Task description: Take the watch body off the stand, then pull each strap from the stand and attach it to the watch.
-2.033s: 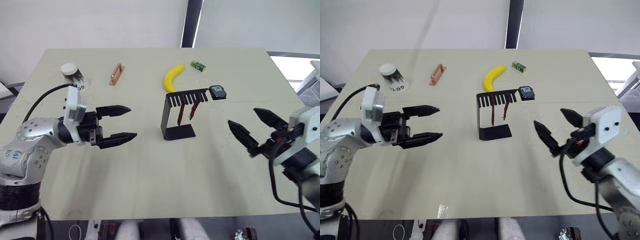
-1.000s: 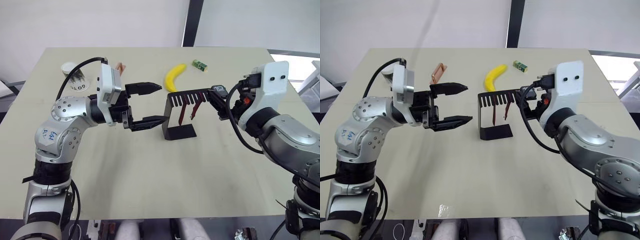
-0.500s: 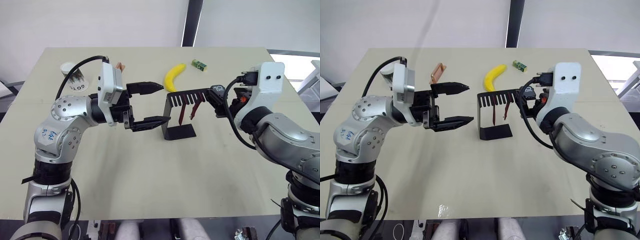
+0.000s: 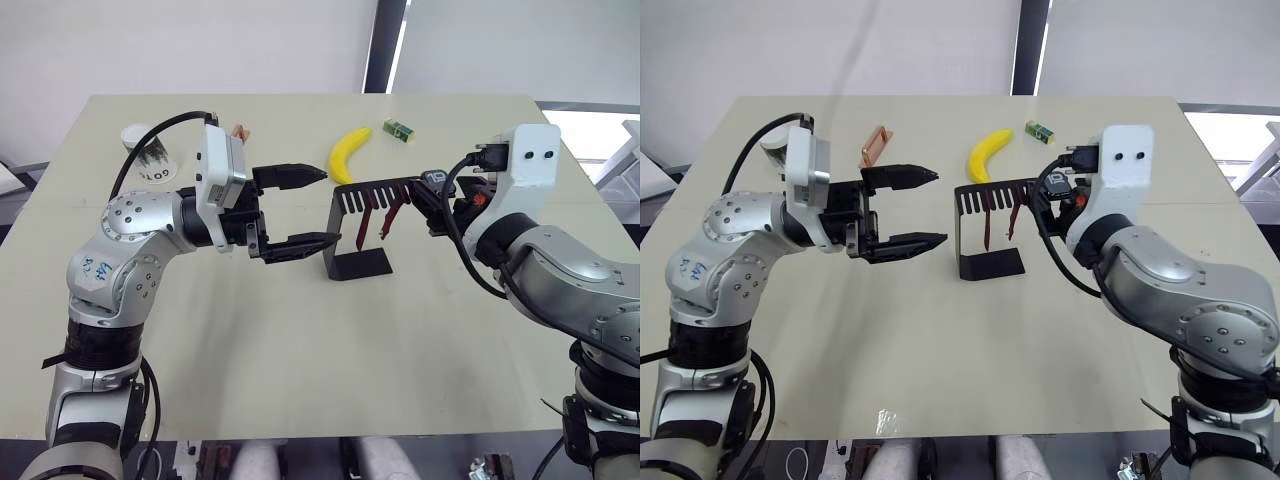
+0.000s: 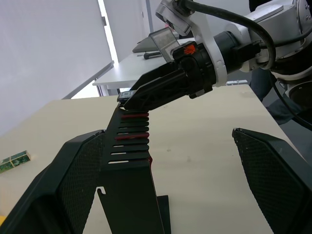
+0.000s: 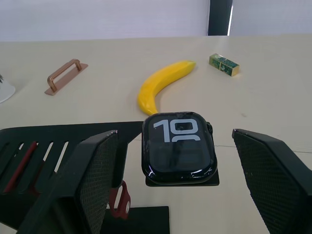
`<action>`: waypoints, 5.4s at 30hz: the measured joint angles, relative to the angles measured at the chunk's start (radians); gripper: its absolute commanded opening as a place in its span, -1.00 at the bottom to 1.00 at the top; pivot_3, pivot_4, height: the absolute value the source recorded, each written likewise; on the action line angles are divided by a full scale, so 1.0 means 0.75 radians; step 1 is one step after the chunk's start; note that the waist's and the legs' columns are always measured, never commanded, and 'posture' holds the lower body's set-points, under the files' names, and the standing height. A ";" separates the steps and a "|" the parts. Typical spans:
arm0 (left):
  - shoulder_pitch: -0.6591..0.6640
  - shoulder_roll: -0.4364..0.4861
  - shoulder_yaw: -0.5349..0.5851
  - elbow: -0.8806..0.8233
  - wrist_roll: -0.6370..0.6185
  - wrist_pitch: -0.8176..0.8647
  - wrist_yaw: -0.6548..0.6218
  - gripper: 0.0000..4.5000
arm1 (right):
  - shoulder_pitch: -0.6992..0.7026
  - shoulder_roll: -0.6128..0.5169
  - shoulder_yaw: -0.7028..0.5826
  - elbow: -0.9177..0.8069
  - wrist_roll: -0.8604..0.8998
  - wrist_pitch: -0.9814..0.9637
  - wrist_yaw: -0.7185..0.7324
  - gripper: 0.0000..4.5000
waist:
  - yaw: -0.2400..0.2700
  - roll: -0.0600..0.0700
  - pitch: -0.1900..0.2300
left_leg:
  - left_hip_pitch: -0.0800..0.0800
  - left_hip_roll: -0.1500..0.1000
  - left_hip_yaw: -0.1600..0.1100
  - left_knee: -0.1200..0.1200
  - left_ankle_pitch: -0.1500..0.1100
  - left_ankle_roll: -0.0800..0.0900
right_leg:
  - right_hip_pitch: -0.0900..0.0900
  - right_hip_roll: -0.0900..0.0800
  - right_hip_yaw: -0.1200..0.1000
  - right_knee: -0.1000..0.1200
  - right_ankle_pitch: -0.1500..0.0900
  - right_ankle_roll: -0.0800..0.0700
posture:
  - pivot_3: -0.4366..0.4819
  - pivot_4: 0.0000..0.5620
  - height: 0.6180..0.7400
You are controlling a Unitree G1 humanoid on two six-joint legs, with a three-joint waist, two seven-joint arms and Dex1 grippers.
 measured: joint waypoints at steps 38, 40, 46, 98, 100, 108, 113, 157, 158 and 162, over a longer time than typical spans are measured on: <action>0.003 0.012 0.016 -0.006 -0.024 0.015 0.010 1.00 | -0.025 -0.073 0.040 0.013 -0.003 -0.004 0.035 -0.28 | 0.000 0.000 0.000 | 0.000 0.000 0.000 -0.006 0.000 0.000 | 0.000 0.000 0.000 -0.005 0.000 0.000 | -0.05 -0.47 1.00; 0.004 0.012 0.019 -0.006 -0.024 0.015 0.010 1.00 | -0.025 -0.091 0.040 0.012 0.001 -0.004 0.045 -0.28 | 0.000 0.000 0.000 | 0.000 0.000 0.000 -0.007 0.000 0.000 | 0.000 0.000 0.000 -0.005 0.000 0.000 | -0.05 -0.47 1.00; 0.014 0.011 0.030 -0.006 -0.024 0.015 0.008 1.00 | -0.039 -0.159 0.019 0.012 0.015 -0.006 0.113 -0.28 | 0.001 0.000 0.000 | 0.000 0.000 0.000 -0.007 0.000 0.000 | 0.000 0.000 0.000 -0.005 0.000 0.000 | -0.05 -0.47 1.00; 0.214 0.139 -0.022 -0.250 -0.171 0.154 -0.146 1.00 | 0.910 0.056 -0.162 0.294 -1.156 -0.397 1.186 -0.28 | 0.038 0.000 0.001 | 0.003 -0.002 0.001 -0.010 0.002 -0.002 | 0.004 0.002 0.003 -0.012 0.001 0.002 | -0.05 -0.47 1.00; 0.214 0.136 -0.022 -0.250 -0.171 0.153 -0.143 1.00 | 0.909 0.069 -0.170 0.299 -1.156 -0.381 1.192 -0.28 | 0.038 0.000 0.001 | 0.003 -0.002 0.001 -0.009 0.001 -0.002 | 0.004 0.002 0.003 -0.011 0.001 0.002 | -0.05 -0.47 1.00; 0.214 0.135 -0.022 -0.250 -0.169 0.143 -0.138 1.00 | 0.909 0.073 -0.202 0.333 -1.183 -0.388 1.253 -0.28 | 0.038 0.000 0.000 | 0.004 -0.002 0.001 -0.009 0.001 -0.002 | 0.004 0.002 0.003 -0.010 0.001 0.002 | -0.05 -0.47 1.00; 0.214 0.135 -0.022 -0.250 -0.165 0.132 -0.141 1.00 | 0.909 0.082 -0.214 0.356 -1.198 -0.408 1.286 -0.28 | 0.038 0.000 0.000 | 0.004 -0.002 0.001 -0.008 0.001 -0.002 | 0.004 0.002 0.004 -0.009 0.001 0.002 | -0.05 -0.47 1.00; 1.167 0.187 0.528 -0.246 0.064 -0.008 0.060 1.00 | 1.040 -0.412 -0.728 0.933 -1.176 -0.794 2.566 0.96 | 0.043 0.001 0.001 | 0.009 -0.001 0.005 -0.008 -0.003 0.005 | 0.011 0.000 0.006 -0.015 0.002 0.003 | -0.05 -0.47 1.00; 1.138 0.175 0.499 -0.295 0.049 0.004 0.087 1.00 | 1.035 -0.397 -0.715 0.878 -1.164 -0.783 2.554 0.96 | 0.042 0.001 0.000 | 0.009 -0.001 0.005 -0.008 -0.003 0.005 | 0.011 0.000 0.006 -0.014 0.002 0.003 | -0.05 -0.47 1.00; 0.943 0.092 0.308 -0.426 0.041 0.074 0.226 1.00 | 0.959 -0.394 -0.674 0.652 -1.085 -0.691 2.487 0.96 | 0.040 0.006 -0.003 | 0.010 -0.002 0.006 -0.008 -0.002 0.003 | 0.011 0.002 0.007 -0.013 0.002 0.003 | -0.05 -0.47 1.00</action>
